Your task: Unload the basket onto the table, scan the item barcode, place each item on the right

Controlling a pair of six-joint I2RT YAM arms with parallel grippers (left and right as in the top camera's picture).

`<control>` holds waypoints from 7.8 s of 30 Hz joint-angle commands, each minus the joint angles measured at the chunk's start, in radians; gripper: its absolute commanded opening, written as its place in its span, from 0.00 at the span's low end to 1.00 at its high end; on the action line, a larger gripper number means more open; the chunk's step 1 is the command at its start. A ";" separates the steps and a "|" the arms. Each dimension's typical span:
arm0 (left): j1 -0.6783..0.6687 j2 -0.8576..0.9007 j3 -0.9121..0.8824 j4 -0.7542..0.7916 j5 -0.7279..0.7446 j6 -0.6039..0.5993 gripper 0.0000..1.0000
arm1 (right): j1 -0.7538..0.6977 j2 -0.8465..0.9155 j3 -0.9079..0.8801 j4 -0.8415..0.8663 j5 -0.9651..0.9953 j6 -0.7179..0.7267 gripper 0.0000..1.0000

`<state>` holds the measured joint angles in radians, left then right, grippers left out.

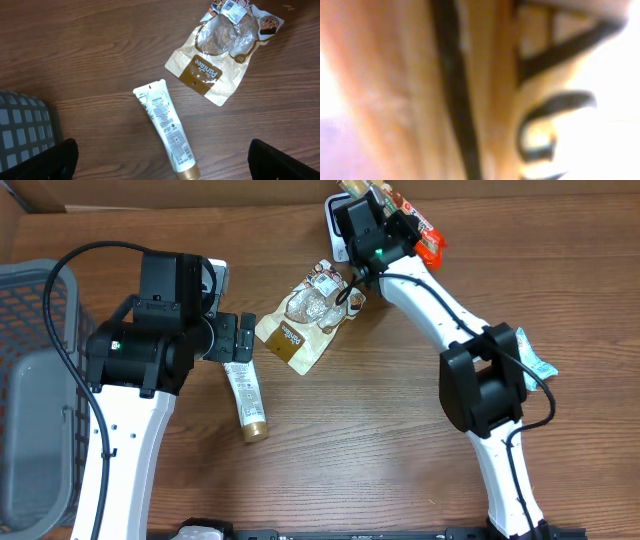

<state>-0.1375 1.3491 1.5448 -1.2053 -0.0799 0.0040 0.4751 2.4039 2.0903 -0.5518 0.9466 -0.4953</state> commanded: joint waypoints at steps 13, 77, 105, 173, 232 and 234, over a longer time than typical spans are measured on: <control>0.000 0.005 0.008 0.002 -0.005 0.019 0.99 | 0.007 0.113 0.030 0.321 0.220 -0.173 0.04; 0.000 0.005 0.008 0.002 -0.005 0.019 1.00 | -0.766 -0.656 -0.515 -0.464 -1.499 0.823 0.04; 0.000 0.006 0.008 0.002 -0.005 0.019 1.00 | -0.760 -0.792 -0.782 -0.220 -1.535 0.852 0.73; 0.000 0.006 0.008 0.002 -0.005 0.019 1.00 | -0.056 -0.327 -0.746 0.109 -1.603 0.927 0.04; 0.000 0.006 0.008 0.002 -0.005 0.019 1.00 | -0.095 -0.356 -0.749 -0.085 -1.497 0.832 0.73; 0.000 0.005 0.008 0.002 -0.005 0.019 1.00 | -0.125 -0.356 -0.749 -0.087 -1.498 0.831 0.73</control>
<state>-0.1375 1.3506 1.5448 -1.2053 -0.0799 0.0040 0.3912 2.0415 1.3453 -0.6426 -0.5507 0.3344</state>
